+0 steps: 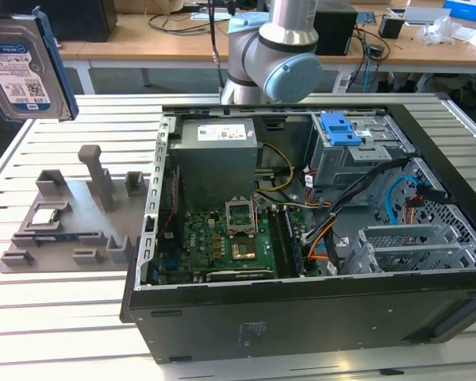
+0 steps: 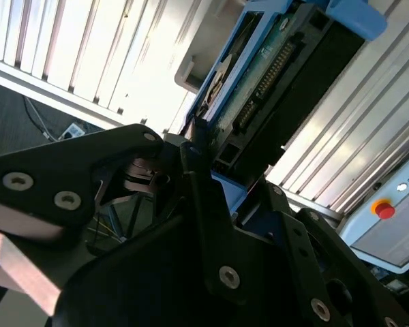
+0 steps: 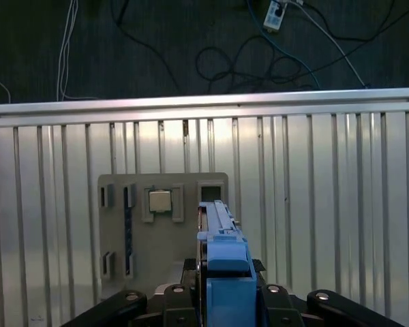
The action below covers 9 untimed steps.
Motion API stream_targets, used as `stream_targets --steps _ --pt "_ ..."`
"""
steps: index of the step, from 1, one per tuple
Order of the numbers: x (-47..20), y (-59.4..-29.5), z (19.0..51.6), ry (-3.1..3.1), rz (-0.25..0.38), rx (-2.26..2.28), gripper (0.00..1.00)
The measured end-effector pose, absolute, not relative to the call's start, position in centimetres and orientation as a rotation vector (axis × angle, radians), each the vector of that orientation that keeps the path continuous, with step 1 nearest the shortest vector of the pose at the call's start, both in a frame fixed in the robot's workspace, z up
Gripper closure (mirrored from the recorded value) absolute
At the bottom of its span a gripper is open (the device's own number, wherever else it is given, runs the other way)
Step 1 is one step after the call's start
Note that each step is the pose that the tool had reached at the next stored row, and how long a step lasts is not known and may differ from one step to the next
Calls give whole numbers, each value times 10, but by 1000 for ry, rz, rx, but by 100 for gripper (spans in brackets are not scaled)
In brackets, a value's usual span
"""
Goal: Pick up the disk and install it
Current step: 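Pick up the disk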
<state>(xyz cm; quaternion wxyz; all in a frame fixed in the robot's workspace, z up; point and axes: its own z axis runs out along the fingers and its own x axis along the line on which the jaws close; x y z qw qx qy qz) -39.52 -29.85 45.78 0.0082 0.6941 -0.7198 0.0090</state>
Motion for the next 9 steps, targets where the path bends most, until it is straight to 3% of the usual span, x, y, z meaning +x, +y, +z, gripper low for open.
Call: stream_targets --steps 9 --pt "-395 -299 482 -2250 28 2169 63"
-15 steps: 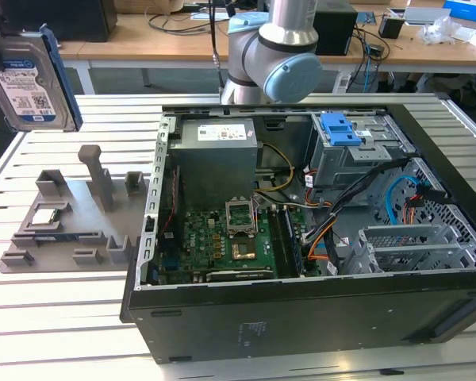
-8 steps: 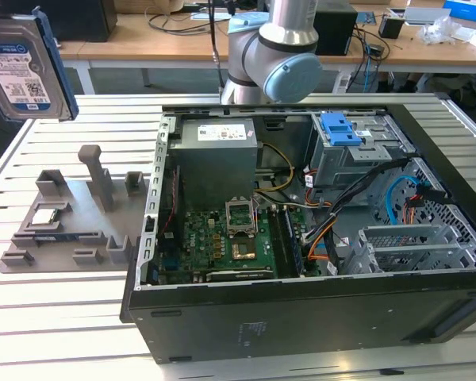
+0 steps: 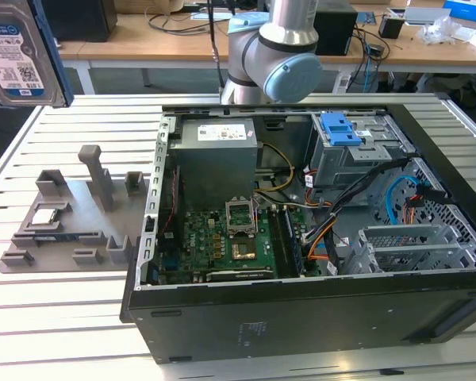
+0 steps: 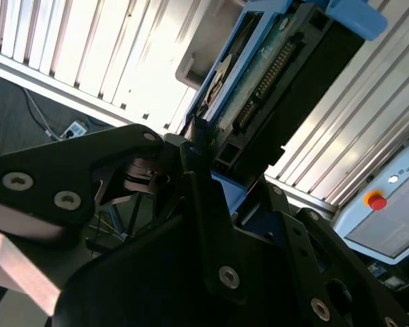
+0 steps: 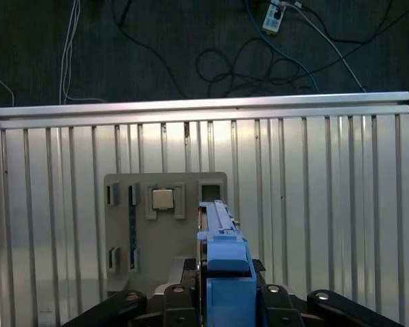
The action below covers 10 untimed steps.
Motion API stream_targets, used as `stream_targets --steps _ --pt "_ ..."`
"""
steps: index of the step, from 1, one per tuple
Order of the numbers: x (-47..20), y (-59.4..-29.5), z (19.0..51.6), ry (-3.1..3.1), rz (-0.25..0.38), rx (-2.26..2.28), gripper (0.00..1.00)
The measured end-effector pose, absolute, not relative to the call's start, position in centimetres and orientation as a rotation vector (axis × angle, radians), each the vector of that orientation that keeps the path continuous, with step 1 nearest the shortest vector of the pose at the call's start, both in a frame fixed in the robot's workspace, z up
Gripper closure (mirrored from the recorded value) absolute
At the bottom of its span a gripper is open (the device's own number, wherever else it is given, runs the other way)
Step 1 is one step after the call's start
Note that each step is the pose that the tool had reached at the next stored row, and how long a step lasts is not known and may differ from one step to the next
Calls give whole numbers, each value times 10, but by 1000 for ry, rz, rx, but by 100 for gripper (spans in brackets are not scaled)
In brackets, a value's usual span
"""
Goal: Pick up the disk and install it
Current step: 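Pick up the disk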
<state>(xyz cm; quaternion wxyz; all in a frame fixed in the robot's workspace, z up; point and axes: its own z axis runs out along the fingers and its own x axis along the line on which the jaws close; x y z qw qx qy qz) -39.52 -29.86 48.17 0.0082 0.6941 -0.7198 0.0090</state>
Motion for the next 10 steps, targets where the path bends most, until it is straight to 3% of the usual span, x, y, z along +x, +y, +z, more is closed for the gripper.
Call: stream_targets --steps 10 --pt "-395 -299 513 -2250 28 2169 63"
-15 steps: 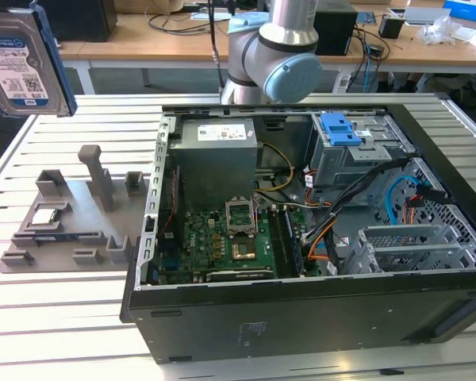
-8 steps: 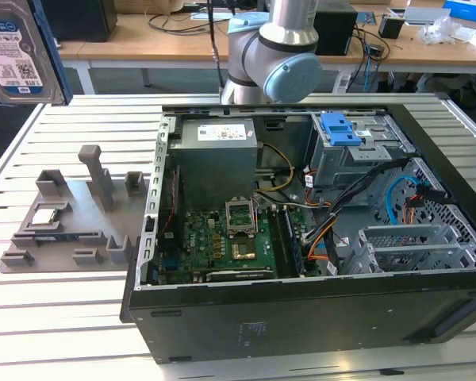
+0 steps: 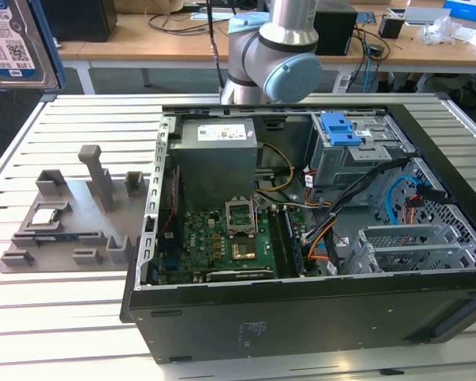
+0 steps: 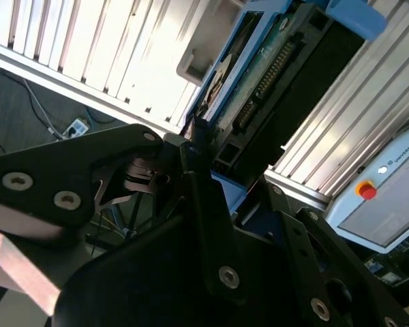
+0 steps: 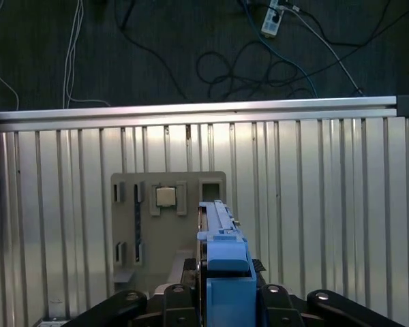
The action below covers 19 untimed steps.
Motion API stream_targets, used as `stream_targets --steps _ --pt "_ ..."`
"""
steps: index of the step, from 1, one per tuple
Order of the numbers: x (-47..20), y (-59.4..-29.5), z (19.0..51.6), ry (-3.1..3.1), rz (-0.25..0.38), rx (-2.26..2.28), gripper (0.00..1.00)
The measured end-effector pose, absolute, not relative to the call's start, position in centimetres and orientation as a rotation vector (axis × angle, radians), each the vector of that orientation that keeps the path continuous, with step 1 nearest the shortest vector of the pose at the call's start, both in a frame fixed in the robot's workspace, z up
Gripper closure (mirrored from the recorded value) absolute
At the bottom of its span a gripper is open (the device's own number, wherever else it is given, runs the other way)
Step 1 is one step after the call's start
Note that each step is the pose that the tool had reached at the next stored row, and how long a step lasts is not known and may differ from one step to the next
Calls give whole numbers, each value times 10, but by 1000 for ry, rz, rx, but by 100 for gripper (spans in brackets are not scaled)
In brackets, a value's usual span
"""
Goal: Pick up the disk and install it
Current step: 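Pick up the disk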
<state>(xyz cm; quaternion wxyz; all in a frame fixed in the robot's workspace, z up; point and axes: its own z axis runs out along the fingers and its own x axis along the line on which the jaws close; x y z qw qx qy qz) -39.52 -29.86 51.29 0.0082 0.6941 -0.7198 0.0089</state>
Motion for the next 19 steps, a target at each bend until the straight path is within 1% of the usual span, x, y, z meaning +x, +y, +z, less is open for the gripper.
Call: stream_targets --steps 13,16,19 --pt "-395 -299 548 -2250 28 2169 63" --pt "-395 -299 563 -2250 28 2169 63" --pt "-395 -299 572 -2250 28 2169 63"
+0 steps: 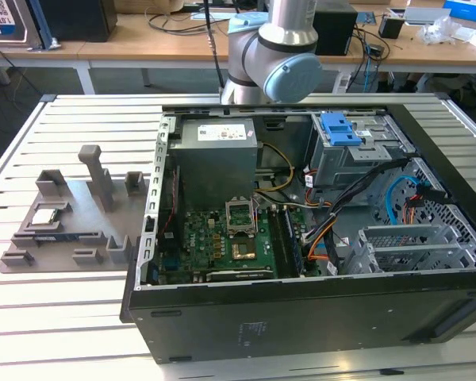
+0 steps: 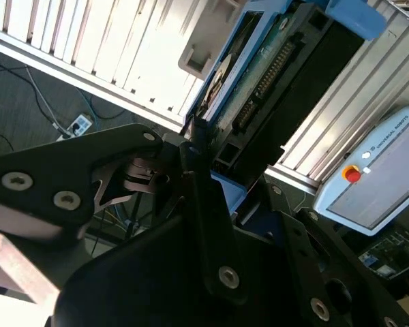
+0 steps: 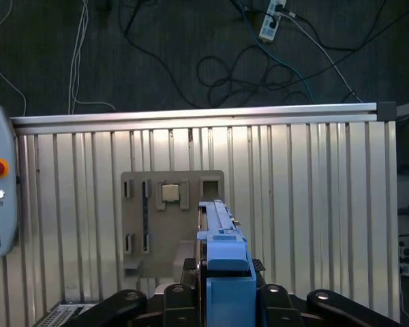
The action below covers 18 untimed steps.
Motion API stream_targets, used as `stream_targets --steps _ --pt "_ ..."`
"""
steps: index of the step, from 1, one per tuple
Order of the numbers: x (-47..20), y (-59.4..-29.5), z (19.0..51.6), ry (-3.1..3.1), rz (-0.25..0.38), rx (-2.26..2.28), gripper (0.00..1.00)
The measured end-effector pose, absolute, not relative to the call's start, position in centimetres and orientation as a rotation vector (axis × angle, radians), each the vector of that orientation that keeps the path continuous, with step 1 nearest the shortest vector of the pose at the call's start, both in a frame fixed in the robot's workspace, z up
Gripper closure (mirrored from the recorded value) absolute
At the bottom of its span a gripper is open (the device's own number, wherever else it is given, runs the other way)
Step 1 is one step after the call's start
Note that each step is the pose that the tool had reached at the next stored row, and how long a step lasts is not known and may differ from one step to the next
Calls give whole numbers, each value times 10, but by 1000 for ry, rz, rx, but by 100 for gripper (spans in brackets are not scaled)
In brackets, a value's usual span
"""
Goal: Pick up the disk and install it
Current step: 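Pick up the disk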
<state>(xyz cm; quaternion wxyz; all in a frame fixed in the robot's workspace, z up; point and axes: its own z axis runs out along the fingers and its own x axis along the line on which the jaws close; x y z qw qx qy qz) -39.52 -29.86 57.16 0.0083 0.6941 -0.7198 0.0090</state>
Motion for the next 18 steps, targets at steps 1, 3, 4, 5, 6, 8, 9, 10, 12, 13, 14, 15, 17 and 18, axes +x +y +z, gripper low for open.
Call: stream_targets --steps 1,3,4,5,6,8,9,10,12,13,14,15,17,18 --pt "-395 -299 574 -2250 28 2169 63" --pt "-395 -299 580 -2250 28 2169 63" --pt "-395 -299 585 -2250 28 2169 63" --pt "-395 -299 590 -2250 28 2169 63" --pt "-395 -299 594 -2250 28 2169 63" --pt "-395 -299 601 -2249 28 2169 63" --pt "-395 -299 604 -2250 28 2169 63" --pt "-395 -299 606 -2250 28 2169 63" --pt "-395 -299 611 -2250 28 2169 63" --pt "-395 -299 613 -2250 28 2169 63" --pt "-395 -299 615 -2250 28 2169 63" --pt "-395 -299 618 -2250 28 2169 63" --pt "-395 -299 622 -2250 28 2169 63" --pt "-395 -299 624 -2250 28 2169 63"
